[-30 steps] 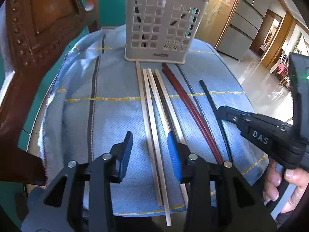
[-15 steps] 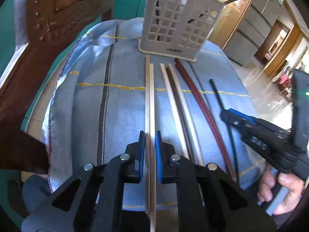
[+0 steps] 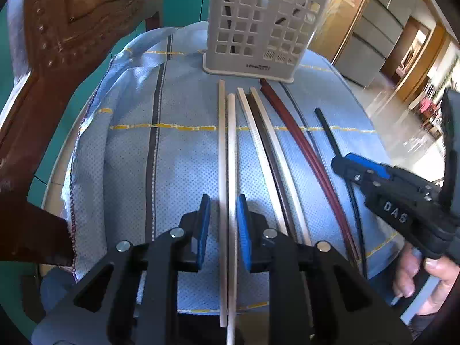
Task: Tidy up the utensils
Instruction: 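Grasp a black chopstick with the right tool while the left tool grasps a light wooden chopstick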
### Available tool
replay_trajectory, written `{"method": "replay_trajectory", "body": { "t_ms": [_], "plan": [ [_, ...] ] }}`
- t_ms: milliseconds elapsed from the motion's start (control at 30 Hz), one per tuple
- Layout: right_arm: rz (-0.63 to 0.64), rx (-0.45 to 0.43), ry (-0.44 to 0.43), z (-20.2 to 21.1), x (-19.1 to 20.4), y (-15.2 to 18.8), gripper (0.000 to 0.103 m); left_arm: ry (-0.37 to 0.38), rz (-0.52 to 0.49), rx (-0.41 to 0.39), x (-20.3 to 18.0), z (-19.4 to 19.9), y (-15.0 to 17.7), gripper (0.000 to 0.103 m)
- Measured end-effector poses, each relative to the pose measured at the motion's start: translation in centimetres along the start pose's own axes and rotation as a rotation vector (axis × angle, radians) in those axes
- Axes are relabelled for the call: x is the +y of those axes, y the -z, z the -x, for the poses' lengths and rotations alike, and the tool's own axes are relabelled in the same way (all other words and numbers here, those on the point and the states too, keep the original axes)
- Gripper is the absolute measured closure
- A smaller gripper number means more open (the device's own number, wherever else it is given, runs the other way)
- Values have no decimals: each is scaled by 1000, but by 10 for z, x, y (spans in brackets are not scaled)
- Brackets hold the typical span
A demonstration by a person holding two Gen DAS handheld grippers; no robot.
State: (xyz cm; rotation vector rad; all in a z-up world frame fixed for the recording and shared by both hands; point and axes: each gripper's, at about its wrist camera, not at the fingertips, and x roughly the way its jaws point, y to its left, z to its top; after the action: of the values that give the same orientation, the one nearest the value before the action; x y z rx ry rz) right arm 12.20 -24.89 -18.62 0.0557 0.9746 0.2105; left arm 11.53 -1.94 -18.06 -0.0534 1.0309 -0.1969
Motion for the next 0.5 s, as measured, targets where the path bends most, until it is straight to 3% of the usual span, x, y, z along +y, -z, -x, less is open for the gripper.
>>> {"method": "replay_trajectory", "body": {
  "t_ms": [100, 200, 433, 500],
  "plan": [
    [8, -3, 4, 0, 1, 0, 79, -11, 10, -3, 2, 0, -2, 88],
    [11, -5, 2, 0, 1, 1, 78, 56, 52, -3, 10, 2, -2, 88],
    [15, -12, 2, 0, 2, 2, 75, 28, 17, -3, 0, 2, 1, 91],
    [15, -11, 2, 0, 2, 2, 75, 70, 25, -5, -4, 5, 2, 95]
  ]
}}
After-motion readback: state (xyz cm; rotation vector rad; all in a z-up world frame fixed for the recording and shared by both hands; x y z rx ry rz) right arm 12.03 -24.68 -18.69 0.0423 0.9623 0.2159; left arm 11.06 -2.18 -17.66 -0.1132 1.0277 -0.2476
